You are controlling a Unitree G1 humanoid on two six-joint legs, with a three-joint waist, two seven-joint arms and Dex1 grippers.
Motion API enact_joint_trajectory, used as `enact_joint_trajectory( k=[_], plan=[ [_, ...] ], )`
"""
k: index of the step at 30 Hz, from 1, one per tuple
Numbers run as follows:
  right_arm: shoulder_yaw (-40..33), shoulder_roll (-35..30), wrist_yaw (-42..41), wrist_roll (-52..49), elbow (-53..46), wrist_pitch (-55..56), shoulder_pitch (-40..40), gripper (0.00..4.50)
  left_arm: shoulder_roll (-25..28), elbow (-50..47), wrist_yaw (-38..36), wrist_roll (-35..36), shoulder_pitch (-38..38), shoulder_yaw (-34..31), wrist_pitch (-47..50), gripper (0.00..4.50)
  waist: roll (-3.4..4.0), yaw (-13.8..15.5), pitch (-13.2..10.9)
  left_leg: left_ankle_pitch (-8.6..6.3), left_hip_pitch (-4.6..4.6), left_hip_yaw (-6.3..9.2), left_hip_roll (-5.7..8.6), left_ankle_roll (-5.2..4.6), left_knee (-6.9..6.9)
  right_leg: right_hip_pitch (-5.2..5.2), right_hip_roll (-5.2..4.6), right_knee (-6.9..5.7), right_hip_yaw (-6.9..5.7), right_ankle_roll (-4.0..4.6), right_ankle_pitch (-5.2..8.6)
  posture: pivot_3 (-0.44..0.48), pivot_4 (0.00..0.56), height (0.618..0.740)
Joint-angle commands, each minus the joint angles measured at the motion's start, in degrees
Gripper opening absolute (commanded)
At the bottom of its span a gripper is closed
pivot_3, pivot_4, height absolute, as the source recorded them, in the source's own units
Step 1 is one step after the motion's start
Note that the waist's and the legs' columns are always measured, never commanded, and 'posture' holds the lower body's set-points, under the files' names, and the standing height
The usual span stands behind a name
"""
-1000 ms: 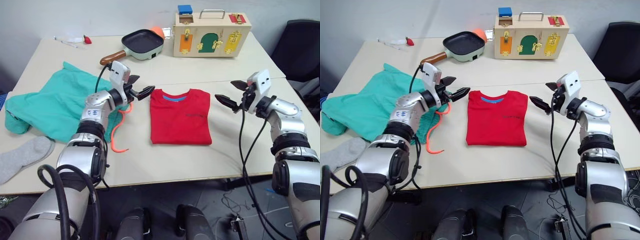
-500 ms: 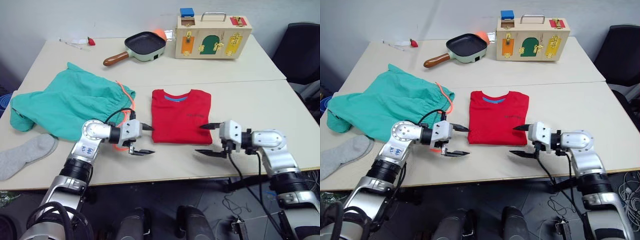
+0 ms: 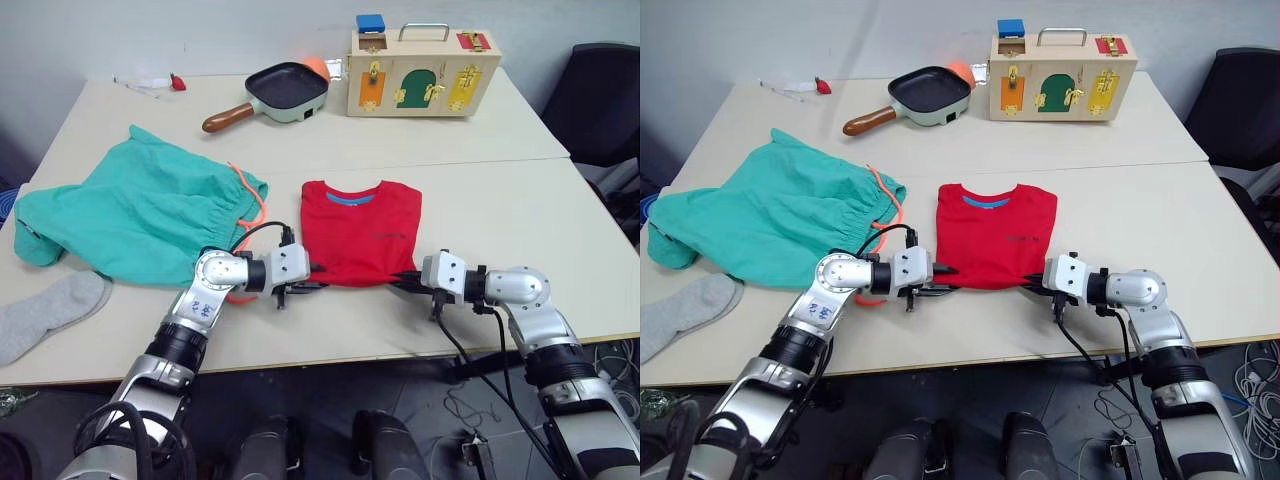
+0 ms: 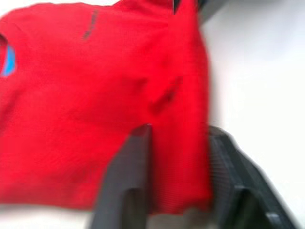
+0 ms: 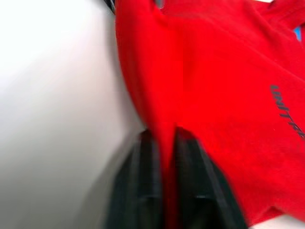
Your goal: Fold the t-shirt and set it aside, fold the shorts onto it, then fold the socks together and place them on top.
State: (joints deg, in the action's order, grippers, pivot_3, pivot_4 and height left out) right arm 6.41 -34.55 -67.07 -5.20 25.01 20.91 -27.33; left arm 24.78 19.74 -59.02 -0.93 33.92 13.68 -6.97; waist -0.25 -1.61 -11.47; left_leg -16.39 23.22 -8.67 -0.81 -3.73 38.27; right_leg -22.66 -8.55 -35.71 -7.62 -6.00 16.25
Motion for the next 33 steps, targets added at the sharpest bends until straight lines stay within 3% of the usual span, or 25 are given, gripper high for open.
enact_joint_trajectory(
  k=[1,2,6,11,16,19,21,24,29,31,33],
  plan=[
    [-2.02,-3.02,-2.78,-4.88,-7.9,-2.06,4.88,0.0,3.17,-11.1,-4.88,5.29,-4.68,-0.61,5.9,0.2,0.0,0.05,0.0,0.0,0.02,0.01,-0.01,0.0,-0.03,-0.01,0.0,0.05,0.0,0.01,0.01,0.0,0.15,0.74],
    [-2.46,-3.99,-3.3,-5.9,-9.87,-3.04,6.54,0.0,4.19,-13.99,-5.62,6.3,-6.02,-0.79,7.34,0.03,0.0,0.09,0.0,-0.01,0.01,0.05,-0.01,0.02,-0.04,0.01,-0.01,0.06,-0.01,0.01,0.01,0.0,0.15,0.74],
    [-4.05,-7.34,-3.7,-9.13,-16.21,-7.6,12.47,0.0,7.77,-23.91,-6.43,8.69,-11.5,-1.34,11.87,0.03,0.0,0.15,0.0,-0.02,0.03,0.09,-0.01,0.02,-0.01,0.06,-0.03,0.14,-0.01,0.01,0.01,0.0,0.15,0.74],
    [-5.2,-9.75,-5.32,-14.42,-21.76,-14.78,18.33,0.0,10.38,-29.35,-4.63,10.4,-15.81,-3.04,17.03,0.03,0.0,0.3,0.0,-0.26,-0.05,0.18,-0.02,0.4,-0.06,0.07,-0.08,0.29,0.0,0.06,0.03,0.0,0.15,0.74],
    [-8.98,-13.43,-6.86,-18.73,-27.31,-18.68,22.34,1.39,14.17,-31.09,-6.64,14.14,-15.43,-5.84,18.89,1.31,0.03,0.49,-0.01,-0.26,-0.03,0.2,-0.03,0.41,-0.06,0.04,-0.08,0.3,-0.02,0.09,0.05,0.0,0.15,0.74],
    [-12.43,-18.14,-9.93,-23.92,-31.66,-25.46,25.77,2.36,17.54,-33.76,-11.3,21.82,-15.8,-9.44,24.29,2.22,0.03,0.76,-0.02,-0.29,-0.04,0.2,-0.03,0.41,-0.09,0.06,-0.1,0.35,-0.01,0.1,0.05,0.0,0.15,0.74],
    [-14.46,-19.89,-10.57,-27.58,-33.87,-30.2,26.79,2.36,19.28,-34.78,-13.38,25.69,-16.0,-11.12,27.35,2.22,0.03,1.19,-0.02,-0.31,-0.03,0.23,-0.07,0.45,-0.13,0.05,-0.09,0.38,-0.02,0.12,0.06,0.0,0.15,0.74],
    [-14.81,-17.67,-8.17,-31.29,-35.54,-34.61,23.7,2.36,15.68,-32.65,-10.17,27.84,-13.02,-12.08,28.08,2.22,0.04,1.52,-0.01,-0.33,-0.04,0.24,-0.1,0.47,-0.1,0.08,-0.06,0.4,-0.03,0.15,0.08,0.0,0.15,0.74],
    [-7.91,-6.69,-0.58,-24.06,-34.04,-30.63,17.12,0.62,5.3,-28.47,-4.58,27.35,-9.02,-8.83,28.43,0.62,0.01,1.76,0.01,-0.3,-0.05,0.23,-0.07,0.45,-0.04,0.13,-0.02,0.38,-0.03,0.12,0.06,0.0,0.15,0.74],
    [-5.56,-1.83,3.15,-21.38,-32.18,-29.54,15.61,0.0,2.84,-25.46,-4.66,24.11,-8.55,-5.94,24.99,0.02,0.02,1.77,0.01,-0.29,-0.01,0.22,-0.05,0.44,-0.06,0.07,0.01,0.34,-0.06,0.12,0.07,0.0,0.15,0.74],
    [-2.77,2.53,6.53,-16.38,-29.0,-25.52,14.36,0.0,0.64,-20.87,-3.33,18.89,-8.28,-2.24,20.1,0.02,0.02,1.63,0.01,-0.16,0.0,0.16,-0.04,0.2,-0.09,0.06,0.08,0.27,-0.08,0.12,0.07,0.0,0.15,0.74]
  ],
)
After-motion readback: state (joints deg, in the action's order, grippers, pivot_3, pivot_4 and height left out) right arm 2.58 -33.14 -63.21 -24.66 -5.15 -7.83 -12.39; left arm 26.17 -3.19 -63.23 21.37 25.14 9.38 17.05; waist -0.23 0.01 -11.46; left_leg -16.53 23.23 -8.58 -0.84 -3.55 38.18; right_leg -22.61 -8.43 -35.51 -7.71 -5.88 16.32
